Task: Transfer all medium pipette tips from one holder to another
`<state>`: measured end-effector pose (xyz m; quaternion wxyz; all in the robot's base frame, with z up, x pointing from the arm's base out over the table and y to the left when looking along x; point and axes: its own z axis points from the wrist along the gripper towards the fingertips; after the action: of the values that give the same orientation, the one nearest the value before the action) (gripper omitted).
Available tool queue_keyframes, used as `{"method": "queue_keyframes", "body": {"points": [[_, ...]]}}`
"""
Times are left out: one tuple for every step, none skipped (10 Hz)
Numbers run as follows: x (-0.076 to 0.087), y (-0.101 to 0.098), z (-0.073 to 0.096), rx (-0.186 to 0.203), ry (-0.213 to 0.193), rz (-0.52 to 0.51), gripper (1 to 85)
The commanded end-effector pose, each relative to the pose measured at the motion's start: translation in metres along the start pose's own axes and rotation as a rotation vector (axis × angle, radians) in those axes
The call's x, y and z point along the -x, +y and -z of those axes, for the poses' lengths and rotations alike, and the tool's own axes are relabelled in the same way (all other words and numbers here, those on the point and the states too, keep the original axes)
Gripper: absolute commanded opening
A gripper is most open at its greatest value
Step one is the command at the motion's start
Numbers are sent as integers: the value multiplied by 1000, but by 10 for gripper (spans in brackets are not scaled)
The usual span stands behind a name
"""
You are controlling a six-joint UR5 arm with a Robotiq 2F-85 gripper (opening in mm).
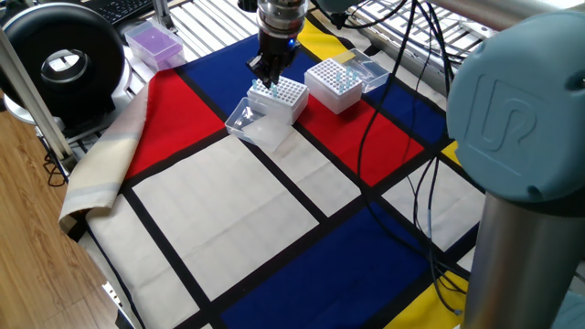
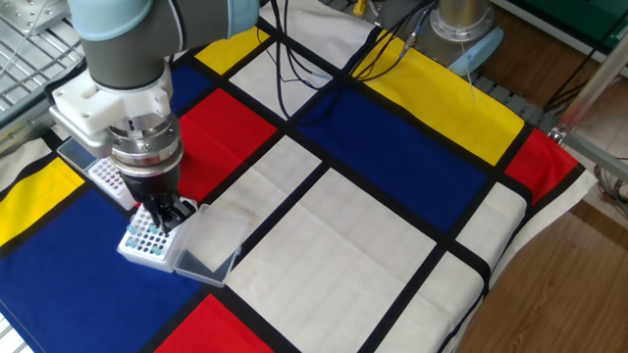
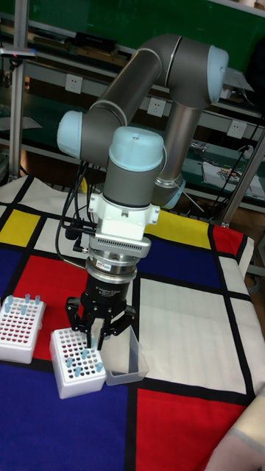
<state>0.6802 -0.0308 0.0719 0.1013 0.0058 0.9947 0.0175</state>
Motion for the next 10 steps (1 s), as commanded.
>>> {"method": "queue_keyframes", "body": {"points": [[-1, -1, -1, 14, -7, -3, 240], [-1, -1, -1, 14, -7, -4, 240], [-1, -1, -1, 10, -7, -2, 247], [0, -1, 0, 7, -5, -4, 247], [0, -1, 1, 1, -5, -11, 247], [0, -1, 1, -4, -4, -15, 247], [0, -2, 2, -5, -4, -16, 247], [0, -1, 2, -5, -4, -17, 247], [0, -1, 2, -5, -4, -20, 247], [0, -1, 2, -7, -4, -20, 247]]}}
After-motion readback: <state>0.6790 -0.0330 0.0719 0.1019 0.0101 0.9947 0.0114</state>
